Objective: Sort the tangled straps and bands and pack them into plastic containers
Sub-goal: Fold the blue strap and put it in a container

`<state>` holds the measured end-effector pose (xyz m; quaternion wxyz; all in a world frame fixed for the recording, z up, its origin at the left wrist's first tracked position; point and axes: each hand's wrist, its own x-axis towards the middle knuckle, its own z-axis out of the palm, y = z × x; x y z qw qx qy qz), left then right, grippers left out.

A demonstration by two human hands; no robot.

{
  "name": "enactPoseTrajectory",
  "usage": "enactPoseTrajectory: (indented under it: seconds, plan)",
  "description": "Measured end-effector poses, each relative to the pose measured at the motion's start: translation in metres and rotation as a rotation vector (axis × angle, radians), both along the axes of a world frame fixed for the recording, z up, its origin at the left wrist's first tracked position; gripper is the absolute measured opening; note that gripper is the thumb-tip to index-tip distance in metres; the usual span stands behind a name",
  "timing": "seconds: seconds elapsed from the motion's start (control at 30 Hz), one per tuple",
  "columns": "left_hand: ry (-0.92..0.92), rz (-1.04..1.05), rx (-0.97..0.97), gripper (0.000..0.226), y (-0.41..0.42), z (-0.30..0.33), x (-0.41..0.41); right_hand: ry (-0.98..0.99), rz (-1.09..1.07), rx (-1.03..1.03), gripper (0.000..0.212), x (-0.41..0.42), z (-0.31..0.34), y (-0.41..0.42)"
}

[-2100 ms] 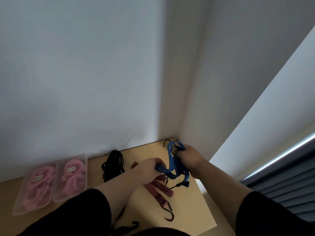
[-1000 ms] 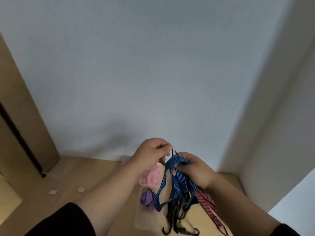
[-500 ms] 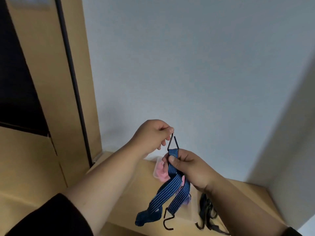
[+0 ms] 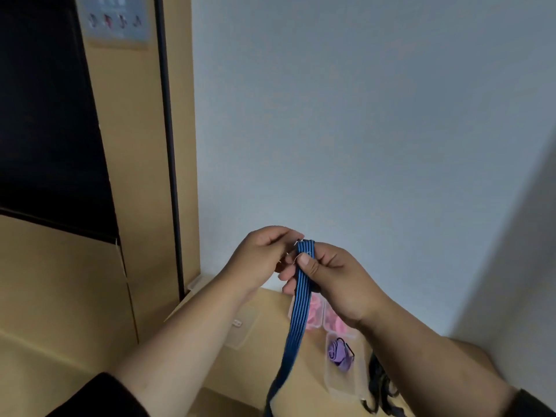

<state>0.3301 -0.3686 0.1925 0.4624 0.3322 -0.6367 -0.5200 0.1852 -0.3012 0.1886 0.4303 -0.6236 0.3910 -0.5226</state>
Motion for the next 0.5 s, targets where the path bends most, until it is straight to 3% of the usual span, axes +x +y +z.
enactPoseTrajectory:
  seconds: [0.33,0.43,0.5]
  plan:
    - [0.159,-0.105,0.120,0.027,0.015,-0.036,-0.002,0.028,-0.338,-0.040,0.020,-0.001,-0.007,0.000]
    - [0.267,-0.231,0.180,0.030,0.020,-0.051,-0.010,-0.004,-0.393,-0.019,0.033,-0.010,-0.007,-0.002]
    - [0.242,-0.273,0.161,0.030,0.024,-0.059,-0.017,0.011,-0.420,0.006,0.043,-0.017,-0.007,-0.005]
